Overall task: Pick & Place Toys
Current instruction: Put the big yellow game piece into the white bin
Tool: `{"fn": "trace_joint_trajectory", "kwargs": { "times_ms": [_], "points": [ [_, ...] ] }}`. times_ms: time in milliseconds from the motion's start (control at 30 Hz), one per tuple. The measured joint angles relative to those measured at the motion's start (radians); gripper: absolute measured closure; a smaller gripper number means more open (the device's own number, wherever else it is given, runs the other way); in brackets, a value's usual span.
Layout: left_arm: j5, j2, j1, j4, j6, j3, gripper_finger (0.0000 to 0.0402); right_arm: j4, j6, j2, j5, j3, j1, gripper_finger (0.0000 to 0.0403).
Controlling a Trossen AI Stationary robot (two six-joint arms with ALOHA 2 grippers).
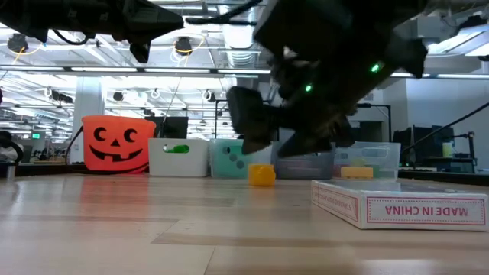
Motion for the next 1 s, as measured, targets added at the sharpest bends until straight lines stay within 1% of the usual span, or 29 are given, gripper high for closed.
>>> {"fn": "trace_joint_trajectory", "kwargs": {
  "times_ms": [133, 267, 367, 467, 633, 733, 833, 1000],
  "points": [
    [0.000, 0.000, 0.000, 0.000, 0.000, 0.000, 0.0385, 0.010, 0.049, 0.055, -0.010, 0.000, -0.031, 0.0104],
    [0.000, 0.000, 0.000, -0.001, 0.000, 0.000, 0.0385, 0.040, 0.055, 0.083, -0.075, 0.003, -0.061, 0.0104],
    [0.000, 0.000, 0.000, -0.001, 0.001, 0.000, 0.0385, 0.043, 0.054, 0.085, -0.099, 0.002, -0.073, 0.0118],
    [0.000, 0.000, 0.000, -0.001, 0.008, 0.000, 0.0385, 0.038, 0.054, 0.081, -0.095, 0.002, -0.075, 0.0161],
    [0.000, 0.000, 0.000, -0.001, 0.008, 0.000, 0.0385, 0.051, 0.011, 0.064, -0.120, 0.003, -0.077, 0.0279],
    [0.000, 0.000, 0.000, -0.001, 0.008, 0.000, 0.0385, 0.049, -0.022, 0.062, -0.105, 0.010, -0.073, 0.0279],
    [0.000, 0.000, 0.000, -0.001, 0.008, 0.000, 0.0385, 0.048, -0.068, 0.062, -0.044, 0.031, -0.060, 0.0279],
    [0.000, 0.000, 0.000, -0.001, 0.009, 0.000, 0.0385, 0.045, -0.237, 0.033, 0.023, 0.099, -0.056, 0.0279]
  ]
}}
